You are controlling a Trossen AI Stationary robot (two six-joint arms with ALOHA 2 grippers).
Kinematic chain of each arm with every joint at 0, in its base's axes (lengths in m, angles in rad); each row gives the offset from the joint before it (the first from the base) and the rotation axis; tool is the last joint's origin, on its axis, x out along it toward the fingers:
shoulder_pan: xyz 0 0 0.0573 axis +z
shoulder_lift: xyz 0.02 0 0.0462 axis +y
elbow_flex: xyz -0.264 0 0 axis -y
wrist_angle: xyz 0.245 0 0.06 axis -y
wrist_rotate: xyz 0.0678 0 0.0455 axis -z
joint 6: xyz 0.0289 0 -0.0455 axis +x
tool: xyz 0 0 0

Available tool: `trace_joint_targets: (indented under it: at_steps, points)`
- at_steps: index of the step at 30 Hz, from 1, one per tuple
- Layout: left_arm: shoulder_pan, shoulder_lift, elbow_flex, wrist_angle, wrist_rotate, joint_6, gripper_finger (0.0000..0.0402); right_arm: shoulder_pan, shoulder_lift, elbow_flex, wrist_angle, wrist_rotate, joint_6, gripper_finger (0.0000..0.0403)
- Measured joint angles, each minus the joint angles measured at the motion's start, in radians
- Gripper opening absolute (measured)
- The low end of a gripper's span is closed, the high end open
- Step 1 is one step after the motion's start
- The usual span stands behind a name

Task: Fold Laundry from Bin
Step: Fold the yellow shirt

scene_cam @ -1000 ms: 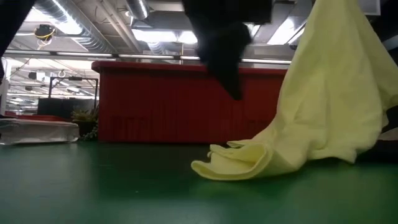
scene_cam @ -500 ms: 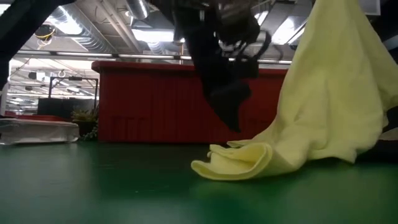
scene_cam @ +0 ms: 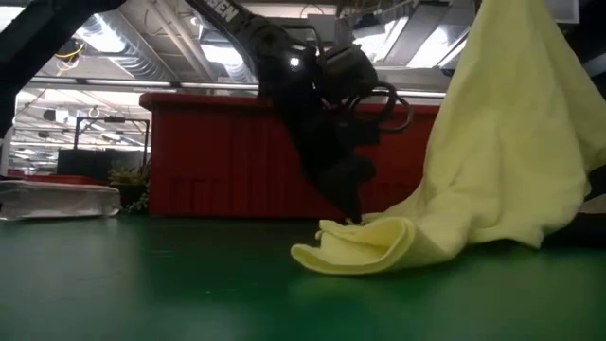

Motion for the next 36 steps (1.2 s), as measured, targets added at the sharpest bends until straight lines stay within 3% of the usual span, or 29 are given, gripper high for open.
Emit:
trace_joint_targets:
  at_steps: [7,13,15,27,36]
  points:
    - [0.017,-0.003,-0.042,0.048,0.094,-0.01,0.0116,0.0,0.0,0.0,0.0,-0.019,0.0,0.0005]
    - [0.001,-0.009,-0.045,0.027,0.11,-0.044,0.0018,0.0,0.0,0.0,0.0,-0.018,0.0,0.0005]
    - [-0.009,-0.018,-0.042,-0.012,0.11,-0.057,0.0009,0.0,0.0,0.0,0.0,-0.013,0.0,0.0005]
    - [-0.135,-0.249,0.068,-0.7,0.048,-0.099,0.0002,0.0,0.036,0.0,0.045,0.266,0.0,0.0005]
    - [-0.306,-0.487,0.073,-1.007,0.048,-0.364,0.0001,0.0,0.143,0.0,0.261,0.199,-0.132,0.0005]
